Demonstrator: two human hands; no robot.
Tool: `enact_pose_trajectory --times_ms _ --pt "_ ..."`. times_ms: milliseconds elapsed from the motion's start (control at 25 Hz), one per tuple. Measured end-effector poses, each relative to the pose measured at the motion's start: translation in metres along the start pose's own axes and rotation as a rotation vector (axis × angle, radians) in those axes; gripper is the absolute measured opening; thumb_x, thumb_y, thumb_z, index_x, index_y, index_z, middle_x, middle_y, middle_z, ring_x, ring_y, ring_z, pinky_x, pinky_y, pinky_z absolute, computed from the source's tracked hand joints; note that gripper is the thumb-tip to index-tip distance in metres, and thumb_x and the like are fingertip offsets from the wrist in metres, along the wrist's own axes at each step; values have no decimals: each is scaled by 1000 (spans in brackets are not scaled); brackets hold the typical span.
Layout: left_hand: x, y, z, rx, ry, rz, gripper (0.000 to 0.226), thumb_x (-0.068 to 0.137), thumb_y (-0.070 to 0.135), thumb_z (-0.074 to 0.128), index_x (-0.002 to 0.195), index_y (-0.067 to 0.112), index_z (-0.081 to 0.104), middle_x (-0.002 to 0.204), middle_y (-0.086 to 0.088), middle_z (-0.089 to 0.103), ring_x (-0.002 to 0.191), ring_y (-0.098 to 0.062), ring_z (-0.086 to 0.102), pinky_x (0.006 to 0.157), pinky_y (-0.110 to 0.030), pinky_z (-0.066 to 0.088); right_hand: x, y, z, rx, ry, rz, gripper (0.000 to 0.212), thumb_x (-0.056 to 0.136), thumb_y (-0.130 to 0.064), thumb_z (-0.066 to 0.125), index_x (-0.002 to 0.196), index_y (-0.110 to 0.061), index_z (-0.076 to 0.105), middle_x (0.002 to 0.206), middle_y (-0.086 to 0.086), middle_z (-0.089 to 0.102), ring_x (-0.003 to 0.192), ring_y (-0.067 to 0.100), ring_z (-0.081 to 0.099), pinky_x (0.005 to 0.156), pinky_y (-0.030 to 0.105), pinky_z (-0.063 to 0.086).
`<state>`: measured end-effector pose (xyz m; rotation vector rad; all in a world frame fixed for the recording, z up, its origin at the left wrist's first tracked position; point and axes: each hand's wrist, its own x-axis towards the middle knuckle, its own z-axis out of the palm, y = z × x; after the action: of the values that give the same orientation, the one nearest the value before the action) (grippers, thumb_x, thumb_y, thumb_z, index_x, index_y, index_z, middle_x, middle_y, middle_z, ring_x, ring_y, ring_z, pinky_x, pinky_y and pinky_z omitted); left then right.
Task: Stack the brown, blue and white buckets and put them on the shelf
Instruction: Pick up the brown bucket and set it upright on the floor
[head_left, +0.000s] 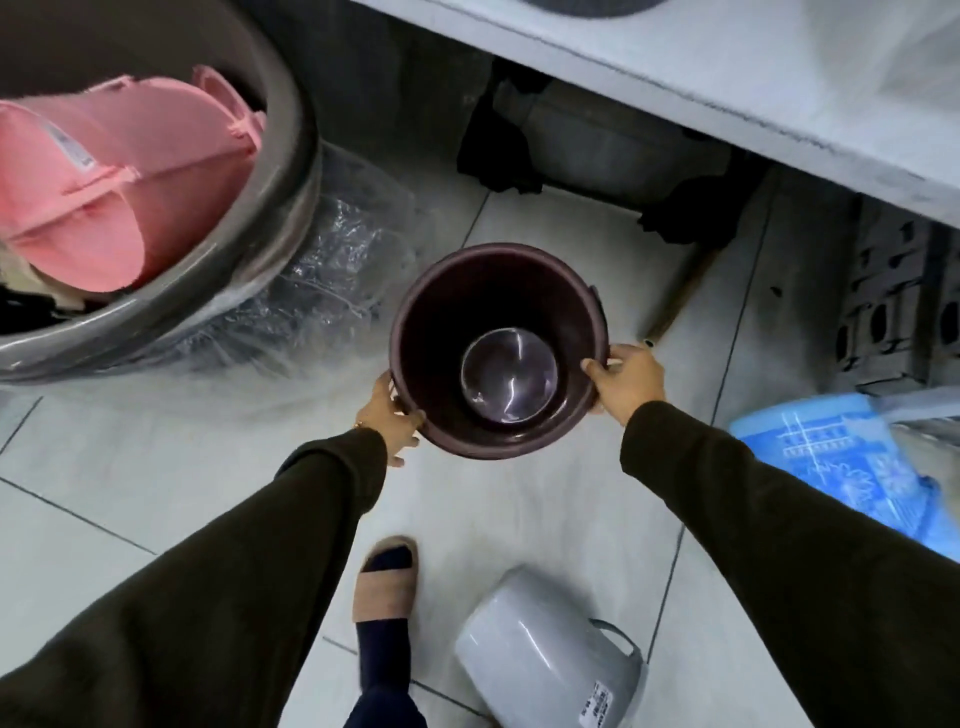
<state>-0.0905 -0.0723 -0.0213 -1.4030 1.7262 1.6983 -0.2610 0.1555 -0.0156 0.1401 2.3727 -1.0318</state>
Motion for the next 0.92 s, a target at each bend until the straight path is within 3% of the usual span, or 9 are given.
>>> enact_pose_trajectory --times_ms 120,240,320,400,560,720,920 --pt "6 15 18 -223 41 61 58 95 5 52 144 31 37 133 -21 56 99 -44 66 81 -54 55 -15 14 1 172 -4 224 55 88 -2 63 136 -20 42 114 10 61 104 39 66 87 59 56" --pt "10 23 25 -292 40 -4 56 94 6 50 143 33 41 137 -20 53 116 -48 57 96 -60 47 -28 24 6 167 -79 229 72 88 -2 59 145 -31 26 124 12 58 113 42 61 95 58 52" --pt "3 28 25 69 77 106 60 92 14 55 145 34 35 141 -17 51 123 -44 54 103 -55 46 -31 20 2 128 -82 205 72 92 -14 60 150 -26 20 137 15 54 121 40 57 104 53 47" --pt "-9 37 27 431 195 214 63 91 22 59 147 22 32 146 -17 44 132 -40 45 110 -49 40 -34 10 -9 57 -47 180 75 95 -24 59 155 -21 14 150 15 41 132 38 49 109 47 41" --pt "-51 66 42 821 222 492 61 89 28 57 146 22 35 151 -9 38 139 -32 36 114 -46 37 -52 -5 -57 -53 -1 118 77 96 -29 57 156 -19 10 163 9 17 146 33 32 116 41 31" --pt "-85 90 94 978 121 700 51 90 26 54 140 28 44 154 1 37 147 -25 25 119 -44 29 -66 18 -119 -133 25 98 70 97 -28 53 155 -15 16 161 11 21 145 30 32 117 36 27" --pt "-125 63 218 952 -18 774 45 87 20 56 132 25 53 142 1 48 134 -25 41 110 -38 40 -89 128 -220 -228 32 189 70 90 -5 53 153 -10 22 158 18 25 143 34 32 118 39 27"
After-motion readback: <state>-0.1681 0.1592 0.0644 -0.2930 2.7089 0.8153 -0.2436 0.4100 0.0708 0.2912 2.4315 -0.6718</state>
